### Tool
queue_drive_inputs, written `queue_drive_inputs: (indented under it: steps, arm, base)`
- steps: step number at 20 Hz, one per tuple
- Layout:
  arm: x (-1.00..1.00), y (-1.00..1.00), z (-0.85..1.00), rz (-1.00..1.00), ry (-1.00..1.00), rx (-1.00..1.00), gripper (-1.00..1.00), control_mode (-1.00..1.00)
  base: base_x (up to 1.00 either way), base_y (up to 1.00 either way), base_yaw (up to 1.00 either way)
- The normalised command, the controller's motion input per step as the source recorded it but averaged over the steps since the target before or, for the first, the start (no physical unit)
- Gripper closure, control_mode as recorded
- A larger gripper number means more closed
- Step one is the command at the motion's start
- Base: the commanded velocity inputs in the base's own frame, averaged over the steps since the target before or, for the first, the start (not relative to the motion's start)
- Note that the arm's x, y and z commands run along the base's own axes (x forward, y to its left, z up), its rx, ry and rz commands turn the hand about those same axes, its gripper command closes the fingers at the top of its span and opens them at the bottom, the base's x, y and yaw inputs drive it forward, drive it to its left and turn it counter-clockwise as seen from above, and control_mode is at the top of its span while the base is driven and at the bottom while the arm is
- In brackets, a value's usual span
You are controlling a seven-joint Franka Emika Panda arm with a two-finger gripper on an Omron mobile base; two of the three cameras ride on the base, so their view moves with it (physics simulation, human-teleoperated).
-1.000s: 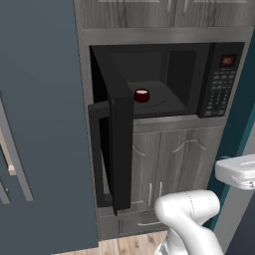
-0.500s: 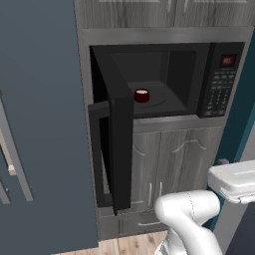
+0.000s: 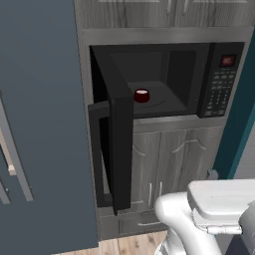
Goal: Pick the mug from the counter and place it inside the microwave. Then close the microwave.
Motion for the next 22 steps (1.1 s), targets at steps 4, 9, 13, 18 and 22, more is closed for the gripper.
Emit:
queue_drive_inputs:
  steps: [4,9,13,18,22]
  arm:
    - [-0.55,0.27,-0.01,-0.04,-0.24,0.0,-1.0,-1.0]
    - [-0.06,0.33,-0.09,-0.04,-0.17,-0.04,-1.0,-1.0]
    - [0.08,0.36,0.0,-0.09,-0.05,-0.06,-1.0,-1.0]
    - [0.19,0.33,-0.07,-0.19,0.0,-0.06,-1.0,-1.0]
    - [0.04,0.17,-0.2,-0.26,0.0,-0.01,-1.0,-1.0]
  base:
    - [0.0,0.0,0.0]
    - [0.0,0.0,0.0]
    - [0.0,0.0,0.0]
    - [0.0,0.0,0.0]
    - [0.0,0.0,0.0]
